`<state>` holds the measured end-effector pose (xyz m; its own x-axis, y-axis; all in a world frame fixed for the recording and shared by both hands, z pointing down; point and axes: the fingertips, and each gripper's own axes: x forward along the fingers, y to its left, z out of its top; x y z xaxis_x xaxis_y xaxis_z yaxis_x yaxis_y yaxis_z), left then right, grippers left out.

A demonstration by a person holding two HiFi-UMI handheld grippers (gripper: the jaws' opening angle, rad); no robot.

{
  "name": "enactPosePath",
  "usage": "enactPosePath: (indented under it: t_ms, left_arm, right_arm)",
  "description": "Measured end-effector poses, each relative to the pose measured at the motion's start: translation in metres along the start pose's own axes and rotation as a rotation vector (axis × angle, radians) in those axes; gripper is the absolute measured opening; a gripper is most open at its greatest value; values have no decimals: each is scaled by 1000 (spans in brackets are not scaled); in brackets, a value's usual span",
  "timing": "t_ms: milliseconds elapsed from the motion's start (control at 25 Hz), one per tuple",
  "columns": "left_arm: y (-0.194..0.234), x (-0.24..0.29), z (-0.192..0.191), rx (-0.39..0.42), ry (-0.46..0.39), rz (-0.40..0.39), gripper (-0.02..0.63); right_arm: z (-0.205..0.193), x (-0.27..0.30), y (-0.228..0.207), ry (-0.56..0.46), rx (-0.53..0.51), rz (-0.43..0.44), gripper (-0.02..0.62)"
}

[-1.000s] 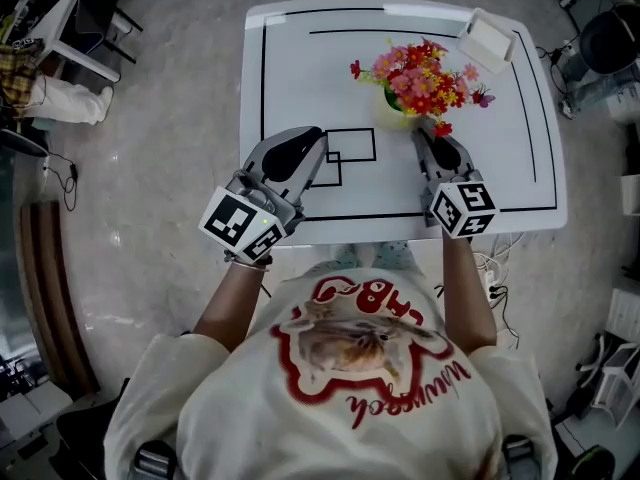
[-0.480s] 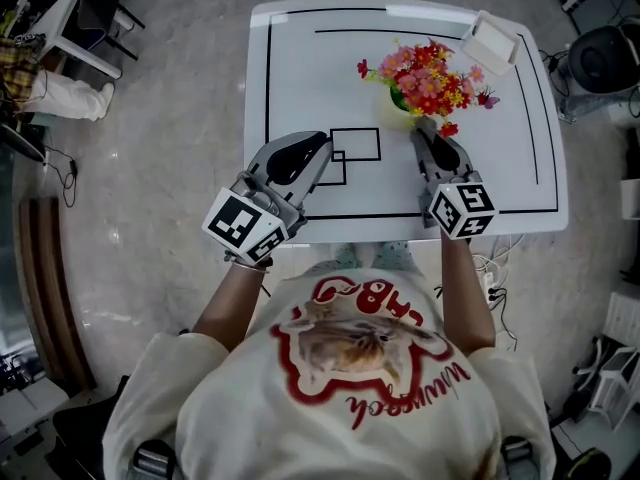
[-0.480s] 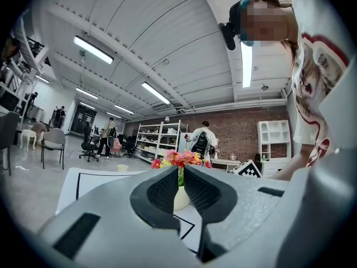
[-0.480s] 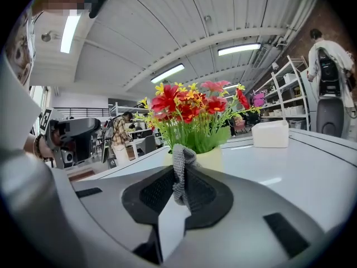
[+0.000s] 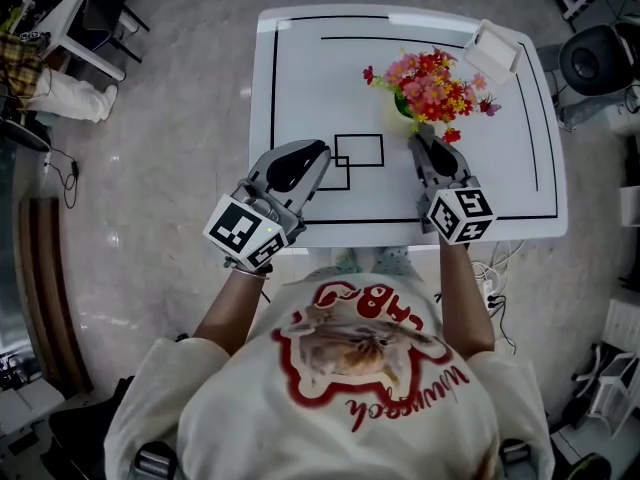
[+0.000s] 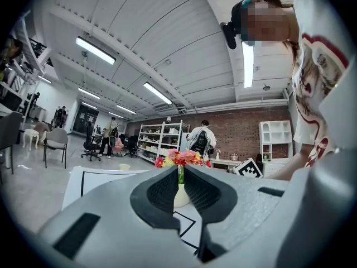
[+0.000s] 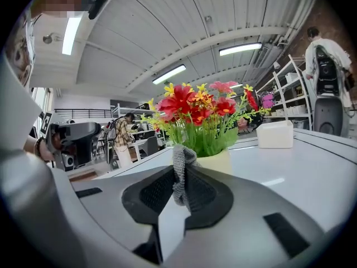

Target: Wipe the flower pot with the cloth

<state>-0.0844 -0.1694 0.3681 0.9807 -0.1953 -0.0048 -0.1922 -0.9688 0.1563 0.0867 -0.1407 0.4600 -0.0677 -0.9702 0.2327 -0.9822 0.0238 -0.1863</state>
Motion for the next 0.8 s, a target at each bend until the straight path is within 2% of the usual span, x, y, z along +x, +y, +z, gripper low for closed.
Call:
enactPosePath:
  t_ms: [480, 800]
  left_arm:
    - [-17, 11, 0, 12, -6, -58, 34]
    - [-35, 22, 11, 8, -8, -112, 34]
  right_arm:
    - [24, -28, 43, -49, -51, 69, 44]
    - [81, -67, 76, -173, -79, 113, 44]
